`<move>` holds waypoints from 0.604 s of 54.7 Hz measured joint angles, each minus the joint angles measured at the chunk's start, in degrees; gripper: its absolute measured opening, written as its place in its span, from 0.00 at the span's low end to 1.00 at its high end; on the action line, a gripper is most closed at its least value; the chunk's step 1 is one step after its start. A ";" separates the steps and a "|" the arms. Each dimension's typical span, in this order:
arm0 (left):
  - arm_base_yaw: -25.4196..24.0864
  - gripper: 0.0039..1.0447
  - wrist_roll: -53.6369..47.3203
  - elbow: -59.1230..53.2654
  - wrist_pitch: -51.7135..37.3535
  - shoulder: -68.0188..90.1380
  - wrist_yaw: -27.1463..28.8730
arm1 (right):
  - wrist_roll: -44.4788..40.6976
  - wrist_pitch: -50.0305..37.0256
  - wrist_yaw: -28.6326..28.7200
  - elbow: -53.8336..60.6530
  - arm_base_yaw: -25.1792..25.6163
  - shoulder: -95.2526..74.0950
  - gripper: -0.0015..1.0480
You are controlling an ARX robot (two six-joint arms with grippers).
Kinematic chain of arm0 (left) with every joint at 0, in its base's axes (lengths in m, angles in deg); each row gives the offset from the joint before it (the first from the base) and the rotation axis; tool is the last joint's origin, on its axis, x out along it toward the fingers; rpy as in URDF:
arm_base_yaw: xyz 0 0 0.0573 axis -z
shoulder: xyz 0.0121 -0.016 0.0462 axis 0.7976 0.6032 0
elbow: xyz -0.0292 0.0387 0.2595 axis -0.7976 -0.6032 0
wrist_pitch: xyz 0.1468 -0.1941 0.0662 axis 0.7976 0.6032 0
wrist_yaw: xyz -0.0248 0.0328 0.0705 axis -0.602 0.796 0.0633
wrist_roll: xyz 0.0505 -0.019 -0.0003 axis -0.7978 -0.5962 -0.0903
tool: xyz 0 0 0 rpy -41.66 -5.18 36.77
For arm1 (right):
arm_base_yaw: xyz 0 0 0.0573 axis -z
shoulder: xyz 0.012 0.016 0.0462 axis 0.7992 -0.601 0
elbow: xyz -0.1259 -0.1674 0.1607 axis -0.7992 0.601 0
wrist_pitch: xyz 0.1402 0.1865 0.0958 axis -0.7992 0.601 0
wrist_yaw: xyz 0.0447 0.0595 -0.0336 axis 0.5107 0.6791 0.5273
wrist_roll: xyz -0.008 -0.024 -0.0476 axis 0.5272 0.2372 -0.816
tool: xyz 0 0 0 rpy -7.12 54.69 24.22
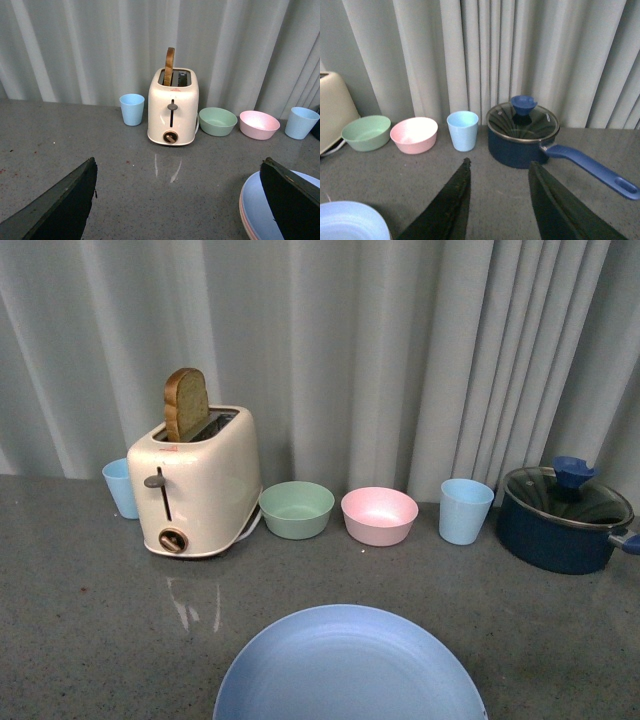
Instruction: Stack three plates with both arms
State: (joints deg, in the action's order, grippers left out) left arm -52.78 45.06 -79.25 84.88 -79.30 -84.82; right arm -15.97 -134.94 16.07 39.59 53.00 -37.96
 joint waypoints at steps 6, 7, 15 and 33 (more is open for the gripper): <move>0.00 0.94 0.00 0.00 0.00 0.00 0.04 | -0.61 8.72 0.15 1.05 0.00 8.04 0.13; 0.00 0.94 0.00 0.00 0.00 0.00 0.02 | -0.72 9.81 0.15 1.25 0.00 9.66 0.10; 0.00 0.94 0.00 0.00 0.00 0.00 0.02 | -0.94 14.97 0.11 2.82 0.02 17.90 0.03; 0.00 0.94 0.00 0.00 0.00 0.00 0.02 | -0.94 28.92 0.13 5.90 0.02 34.73 0.03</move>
State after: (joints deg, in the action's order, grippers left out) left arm -52.78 45.06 -79.25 84.88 -79.30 -84.80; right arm -16.91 -106.03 16.20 45.49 53.02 -3.23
